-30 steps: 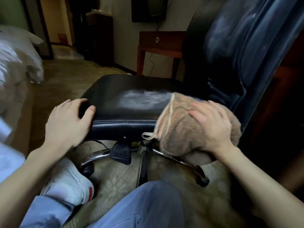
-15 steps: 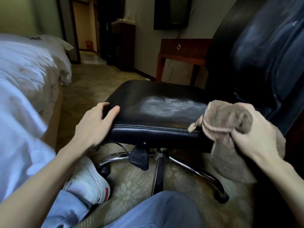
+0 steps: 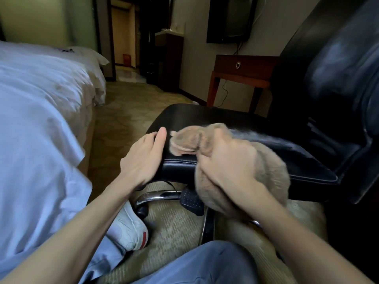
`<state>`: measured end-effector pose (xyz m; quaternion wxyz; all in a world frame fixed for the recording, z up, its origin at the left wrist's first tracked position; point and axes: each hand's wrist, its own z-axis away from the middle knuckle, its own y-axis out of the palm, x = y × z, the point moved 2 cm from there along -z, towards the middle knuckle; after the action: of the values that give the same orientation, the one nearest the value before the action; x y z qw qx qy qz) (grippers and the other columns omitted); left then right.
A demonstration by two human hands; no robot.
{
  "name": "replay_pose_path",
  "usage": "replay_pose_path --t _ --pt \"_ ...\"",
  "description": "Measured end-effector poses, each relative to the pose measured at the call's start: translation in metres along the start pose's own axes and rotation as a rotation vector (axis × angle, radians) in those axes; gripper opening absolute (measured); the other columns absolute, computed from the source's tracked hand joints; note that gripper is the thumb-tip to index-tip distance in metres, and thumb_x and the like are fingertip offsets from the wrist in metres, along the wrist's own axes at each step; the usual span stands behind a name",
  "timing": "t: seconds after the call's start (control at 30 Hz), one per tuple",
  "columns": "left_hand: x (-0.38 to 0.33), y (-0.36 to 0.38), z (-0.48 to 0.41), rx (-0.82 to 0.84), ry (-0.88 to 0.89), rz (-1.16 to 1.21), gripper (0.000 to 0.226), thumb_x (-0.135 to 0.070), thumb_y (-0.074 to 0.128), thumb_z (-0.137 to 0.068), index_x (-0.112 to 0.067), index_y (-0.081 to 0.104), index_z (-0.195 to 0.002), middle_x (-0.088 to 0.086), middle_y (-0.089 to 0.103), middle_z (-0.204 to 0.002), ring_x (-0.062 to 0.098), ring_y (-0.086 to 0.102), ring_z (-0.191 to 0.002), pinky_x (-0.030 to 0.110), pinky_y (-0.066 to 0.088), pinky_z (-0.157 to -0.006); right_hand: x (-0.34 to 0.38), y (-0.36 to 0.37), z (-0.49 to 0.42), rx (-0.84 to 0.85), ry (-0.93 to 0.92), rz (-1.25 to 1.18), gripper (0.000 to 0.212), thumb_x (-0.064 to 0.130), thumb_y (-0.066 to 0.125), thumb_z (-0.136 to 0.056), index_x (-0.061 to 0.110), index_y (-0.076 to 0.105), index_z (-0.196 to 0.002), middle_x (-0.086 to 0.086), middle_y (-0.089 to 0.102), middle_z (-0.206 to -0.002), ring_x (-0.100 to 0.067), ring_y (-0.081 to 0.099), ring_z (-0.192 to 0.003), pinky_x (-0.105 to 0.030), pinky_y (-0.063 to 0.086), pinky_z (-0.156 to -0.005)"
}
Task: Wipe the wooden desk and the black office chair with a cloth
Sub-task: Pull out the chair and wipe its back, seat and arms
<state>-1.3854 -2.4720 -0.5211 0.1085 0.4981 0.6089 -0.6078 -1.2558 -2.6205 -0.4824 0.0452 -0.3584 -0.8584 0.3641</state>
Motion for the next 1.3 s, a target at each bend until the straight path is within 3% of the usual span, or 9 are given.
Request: replay_pose_path --t 0.13,0.37,0.53,0.57,0.63,0.7,0.93,1.1,1.3 --pt "0.001 -0.005 0.007 -0.036 -0.079 0.214 0.091 -0.095 -0.007 -0.076 -0.051 0.053 -0.129 -0.005 0.056 -0.124 0.018 0.044 -0.100 0.039 0.030 -0.092 0.062 -0.007 -0.011 -0.040 -0.089 -0.207 0.042 0.045 0.065 -0.074 0.016 0.064 -0.103 -0.006 0.068 -0.082 -0.028 0.065 -0.066 -0.033 0.029 -0.062" --pt "-0.004 -0.009 0.011 -0.051 -0.129 0.286 0.116 -0.098 -0.005 -0.062 -0.043 0.034 -0.156 0.014 0.053 -0.150 0.036 0.053 -0.129 0.045 0.035 -0.108 0.035 -0.014 -0.053 0.167 0.022 -0.664 0.026 0.054 0.053 -0.076 0.031 0.061 -0.086 0.006 0.063 -0.076 -0.032 0.067 -0.088 -0.035 0.039 -0.069" --pt "-0.002 -0.007 0.011 -0.064 -0.066 0.208 0.090 -0.086 -0.003 -0.081 -0.046 0.020 -0.159 0.007 0.045 -0.159 0.037 0.044 -0.141 0.043 0.030 -0.103 0.004 -0.023 -0.100 -0.130 -0.183 -0.264 0.039 0.046 0.063 -0.084 0.025 0.057 -0.117 -0.006 0.072 -0.096 -0.036 0.069 -0.089 -0.039 0.043 -0.068" --pt "-0.002 -0.007 0.011 -0.058 -0.068 0.197 0.088 -0.085 -0.002 -0.084 -0.045 0.020 -0.159 0.007 0.046 -0.158 0.037 0.045 -0.141 0.045 0.030 -0.105 -0.003 -0.020 -0.111 -0.061 -0.227 -0.233 0.049 0.047 0.065 -0.084 0.027 0.053 -0.127 -0.007 0.070 -0.114 -0.034 0.066 -0.106 -0.045 0.049 -0.085" --pt "0.000 -0.005 0.010 -0.052 -0.066 0.189 0.081 -0.082 0.000 -0.091 -0.043 0.021 -0.159 0.007 0.049 -0.155 0.036 0.047 -0.137 0.044 0.031 -0.101 -0.014 -0.005 -0.125 0.248 -0.304 -0.233 0.085 0.066 0.069 -0.078 0.034 0.037 -0.150 -0.010 0.038 -0.159 -0.031 0.032 -0.149 -0.065 0.016 -0.121" --pt "0.001 -0.005 0.010 -0.051 -0.048 0.178 0.077 -0.079 0.001 -0.094 -0.041 0.023 -0.158 0.007 0.052 -0.151 0.034 0.049 -0.134 0.043 0.030 -0.096 -0.021 0.011 -0.134 0.590 -0.268 -0.379 0.112 0.092 0.062 -0.060 0.045 0.027 -0.156 -0.004 0.005 -0.172 -0.027 -0.005 -0.158 -0.069 -0.007 -0.119" --pt "0.002 0.000 0.006 -0.092 -0.025 0.139 0.076 -0.078 0.005 -0.095 -0.037 0.034 -0.153 0.003 0.059 -0.143 0.028 0.054 -0.125 0.038 0.029 -0.091 -0.007 0.082 -0.116 0.745 -0.010 -0.480 0.105 0.103 0.021 -0.069 0.048 0.022 -0.159 0.000 0.015 -0.171 -0.033 0.012 -0.157 -0.070 0.007 -0.120" --pt "0.004 0.001 0.005 -0.110 -0.025 0.158 0.075 -0.078 0.006 -0.096 -0.036 0.036 -0.150 0.004 0.063 -0.136 0.018 0.047 -0.102 0.037 0.030 -0.089 -0.005 0.069 -0.097 0.648 -0.109 -0.532 0.074 0.075 0.044 -0.085 0.038 0.045 -0.149 -0.006 0.050 -0.153 -0.036 0.049 -0.137 -0.055 0.039 -0.111" --pt "0.005 -0.001 0.008 -0.130 -0.032 0.217 0.090 -0.086 -0.003 -0.082 -0.039 0.036 -0.149 0.005 0.063 -0.136 0.030 0.056 -0.119 0.039 0.030 -0.090 -0.003 0.008 -0.049 0.487 -0.279 -0.809 0.042 0.060 0.052 -0.065 0.029 0.067 -0.090 0.010 0.066 -0.092 -0.011 0.062 -0.086 -0.042 0.053 -0.081"
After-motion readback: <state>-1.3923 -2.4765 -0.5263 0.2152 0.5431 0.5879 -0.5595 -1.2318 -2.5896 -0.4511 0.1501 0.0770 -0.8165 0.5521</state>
